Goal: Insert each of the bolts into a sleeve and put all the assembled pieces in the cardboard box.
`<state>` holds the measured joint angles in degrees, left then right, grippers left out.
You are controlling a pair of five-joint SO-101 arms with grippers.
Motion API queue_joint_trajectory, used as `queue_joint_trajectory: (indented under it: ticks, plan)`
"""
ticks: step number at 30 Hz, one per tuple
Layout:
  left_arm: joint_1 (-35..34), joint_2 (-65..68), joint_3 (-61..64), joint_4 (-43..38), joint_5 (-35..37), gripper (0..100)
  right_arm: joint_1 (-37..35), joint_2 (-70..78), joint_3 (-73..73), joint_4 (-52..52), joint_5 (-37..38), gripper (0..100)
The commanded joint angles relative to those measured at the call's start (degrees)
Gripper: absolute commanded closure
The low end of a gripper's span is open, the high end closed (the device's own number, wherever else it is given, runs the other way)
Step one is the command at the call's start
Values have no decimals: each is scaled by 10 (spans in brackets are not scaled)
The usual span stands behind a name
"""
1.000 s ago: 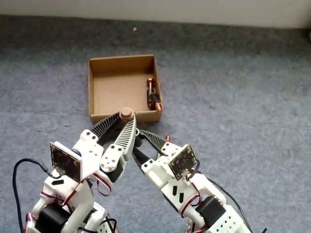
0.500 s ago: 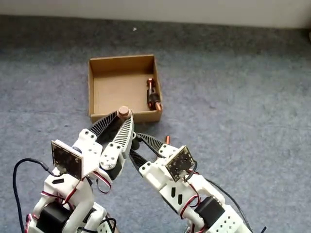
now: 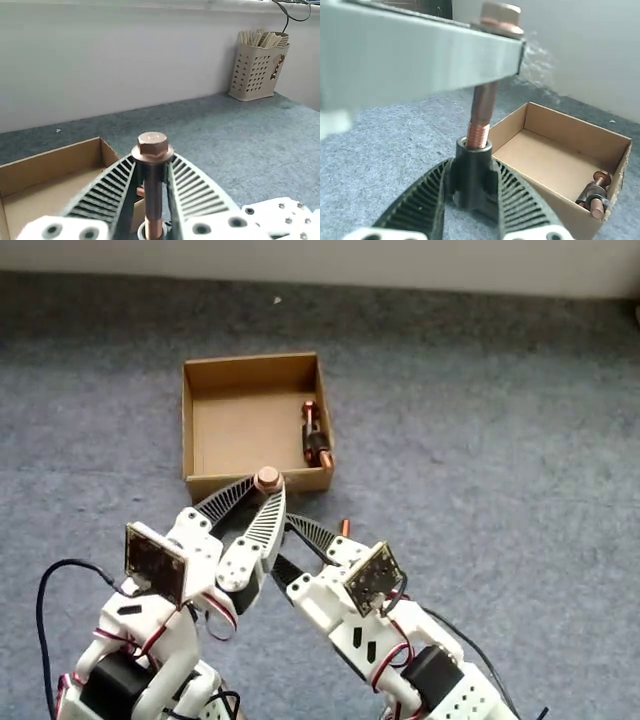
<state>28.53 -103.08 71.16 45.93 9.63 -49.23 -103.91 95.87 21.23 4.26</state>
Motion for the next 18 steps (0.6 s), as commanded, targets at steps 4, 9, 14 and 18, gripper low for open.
queue_joint_trajectory:
  ticks: [4, 9, 14, 18]
  plan:
    - [15, -2, -3, 2, -3, 992, 0, -13, 71, -15, 5, 993]
    - [-25, -2, 21, 2, -3, 878, 50, -13, 68, -16, 2, 993]
    - [-72, -1, 45, 2, -2, 788, 68, -13, 70, -16, 2, 993]
    - [-89, 0, 46, 3, -2, 786, 69, -13, 73, -16, 2, 993]
